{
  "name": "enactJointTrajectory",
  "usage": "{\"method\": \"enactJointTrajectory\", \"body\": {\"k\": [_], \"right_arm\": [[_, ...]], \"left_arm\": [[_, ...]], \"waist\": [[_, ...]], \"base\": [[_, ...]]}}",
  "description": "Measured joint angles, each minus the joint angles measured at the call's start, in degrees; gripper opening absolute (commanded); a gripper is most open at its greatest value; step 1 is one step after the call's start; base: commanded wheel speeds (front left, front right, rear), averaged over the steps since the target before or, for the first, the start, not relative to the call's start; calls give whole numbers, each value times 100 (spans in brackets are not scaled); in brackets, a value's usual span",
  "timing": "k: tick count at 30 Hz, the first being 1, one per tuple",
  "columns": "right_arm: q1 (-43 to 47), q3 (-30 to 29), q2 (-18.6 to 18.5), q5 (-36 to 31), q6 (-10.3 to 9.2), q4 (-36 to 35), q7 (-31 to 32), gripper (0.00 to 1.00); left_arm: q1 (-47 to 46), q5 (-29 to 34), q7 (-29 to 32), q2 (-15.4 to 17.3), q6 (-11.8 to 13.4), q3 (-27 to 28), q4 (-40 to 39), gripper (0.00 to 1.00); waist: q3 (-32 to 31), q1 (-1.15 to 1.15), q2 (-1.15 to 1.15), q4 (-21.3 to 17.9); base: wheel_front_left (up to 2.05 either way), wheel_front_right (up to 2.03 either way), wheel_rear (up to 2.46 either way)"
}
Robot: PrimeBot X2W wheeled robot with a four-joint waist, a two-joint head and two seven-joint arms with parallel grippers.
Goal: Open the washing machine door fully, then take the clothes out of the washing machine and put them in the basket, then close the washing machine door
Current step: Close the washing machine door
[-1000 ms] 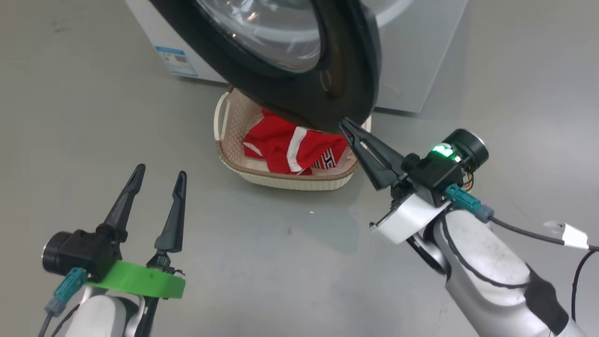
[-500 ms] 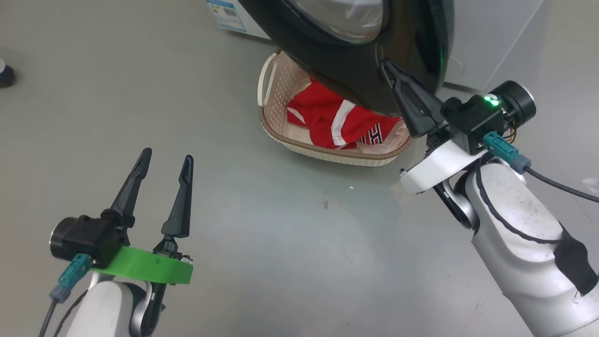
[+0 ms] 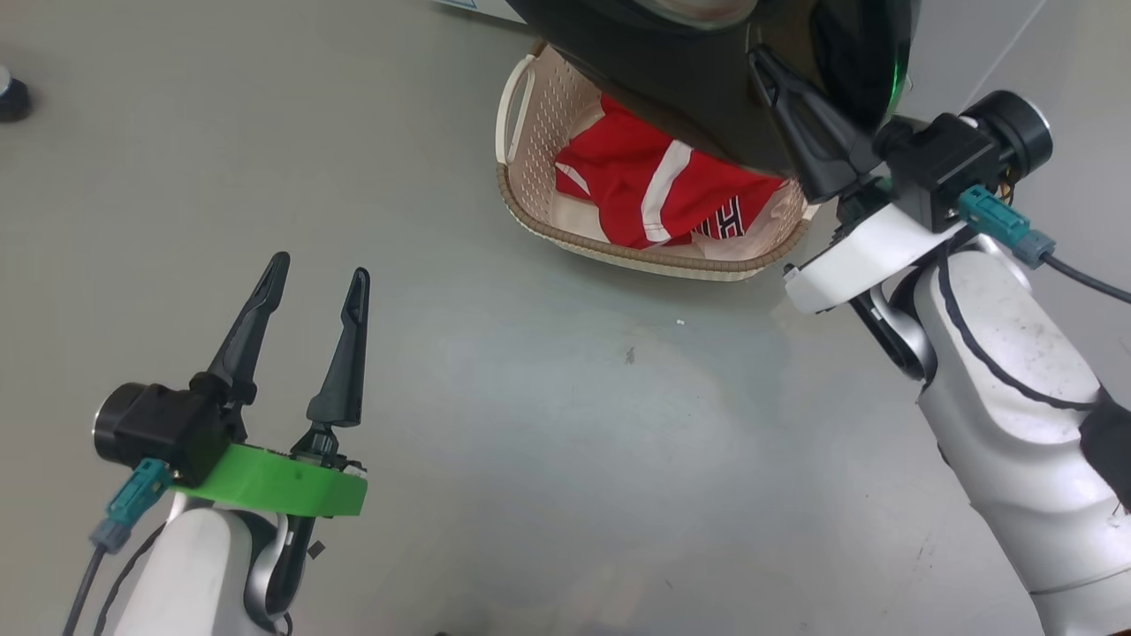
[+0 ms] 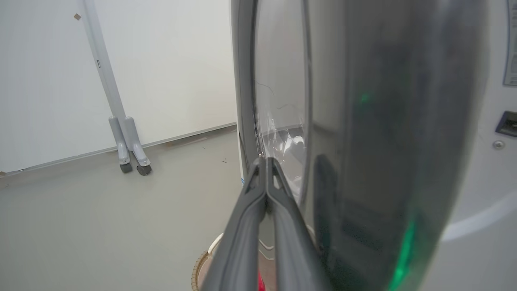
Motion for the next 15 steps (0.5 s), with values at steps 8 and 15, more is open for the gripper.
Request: {"method": "enactJointTrajectory", "body": {"k": [8, 15], "right_arm": [[-390, -172, -154, -4, 0, 83, -24, 0], [-922, -318, -343, -27, 0, 93, 70, 0]], "left_arm": [[-159, -9, 0, -4, 0, -96, -94, 100], [-292, -107, -1, -47, 0, -180, -120, 100]], "waist": [[256, 0, 0, -45], [571, 0, 0, -32]], "base": [[0, 0, 0], [0, 0, 0]]}}
